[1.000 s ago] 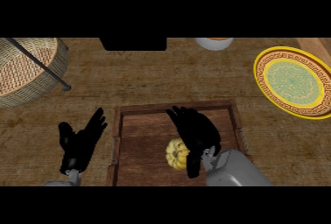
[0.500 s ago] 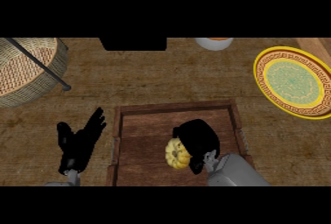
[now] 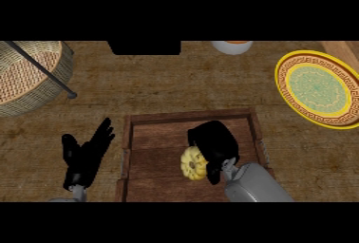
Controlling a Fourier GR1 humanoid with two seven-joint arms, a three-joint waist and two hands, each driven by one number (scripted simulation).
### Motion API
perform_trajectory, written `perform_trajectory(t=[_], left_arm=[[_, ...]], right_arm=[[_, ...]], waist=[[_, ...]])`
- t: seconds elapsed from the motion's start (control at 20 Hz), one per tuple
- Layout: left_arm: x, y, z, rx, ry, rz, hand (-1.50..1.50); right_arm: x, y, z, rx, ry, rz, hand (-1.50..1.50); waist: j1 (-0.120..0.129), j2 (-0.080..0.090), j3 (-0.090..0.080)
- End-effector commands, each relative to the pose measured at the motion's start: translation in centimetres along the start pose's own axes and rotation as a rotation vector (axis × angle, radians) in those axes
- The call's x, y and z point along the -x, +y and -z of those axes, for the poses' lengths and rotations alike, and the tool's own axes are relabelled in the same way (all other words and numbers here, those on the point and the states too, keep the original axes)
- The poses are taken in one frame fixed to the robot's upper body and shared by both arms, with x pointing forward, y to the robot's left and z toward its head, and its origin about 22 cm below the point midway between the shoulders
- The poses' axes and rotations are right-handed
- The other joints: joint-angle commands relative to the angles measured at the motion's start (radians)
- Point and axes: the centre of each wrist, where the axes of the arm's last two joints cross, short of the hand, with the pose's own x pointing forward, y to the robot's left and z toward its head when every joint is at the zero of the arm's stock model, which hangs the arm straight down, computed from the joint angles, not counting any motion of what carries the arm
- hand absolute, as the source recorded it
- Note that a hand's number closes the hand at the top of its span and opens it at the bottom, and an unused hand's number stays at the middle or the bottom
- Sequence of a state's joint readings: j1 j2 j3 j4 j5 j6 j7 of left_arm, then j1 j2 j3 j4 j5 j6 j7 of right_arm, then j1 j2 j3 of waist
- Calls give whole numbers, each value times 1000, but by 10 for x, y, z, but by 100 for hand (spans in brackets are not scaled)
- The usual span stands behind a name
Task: Pick the squash from the tray and place it in the plate
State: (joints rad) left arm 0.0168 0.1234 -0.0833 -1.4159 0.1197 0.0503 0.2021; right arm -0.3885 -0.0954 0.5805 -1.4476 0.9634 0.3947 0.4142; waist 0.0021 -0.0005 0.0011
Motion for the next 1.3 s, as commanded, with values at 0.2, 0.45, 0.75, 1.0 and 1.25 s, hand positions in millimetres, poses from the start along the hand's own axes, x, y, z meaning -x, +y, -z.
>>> perform_trajectory(t=[0.2, 0.45, 0.75, 1.0, 1.25], left_arm=[[-1, -2, -1, -14, -15, -14, 0], [-4, -6, -1, 19, -29, 7, 0], [-22, -20, 7, 73, -68, 25, 0], [-20, -28, 6, 96, -62, 26, 0], [-13, -23, 5, 90, -52, 20, 0]], right_arm=[[84, -68, 19, 441, 741, 294, 150], [113, -125, 17, 802, 1077, 316, 150], [133, -169, 15, 1144, 1322, 385, 150], [158, -178, 11, 1330, 1440, 437, 150], [179, -171, 6, 1489, 1492, 442, 150]], waist=[[-38, 26, 1], [35, 37, -5], [85, 52, -2], [102, 55, 2], [100, 53, 2]])
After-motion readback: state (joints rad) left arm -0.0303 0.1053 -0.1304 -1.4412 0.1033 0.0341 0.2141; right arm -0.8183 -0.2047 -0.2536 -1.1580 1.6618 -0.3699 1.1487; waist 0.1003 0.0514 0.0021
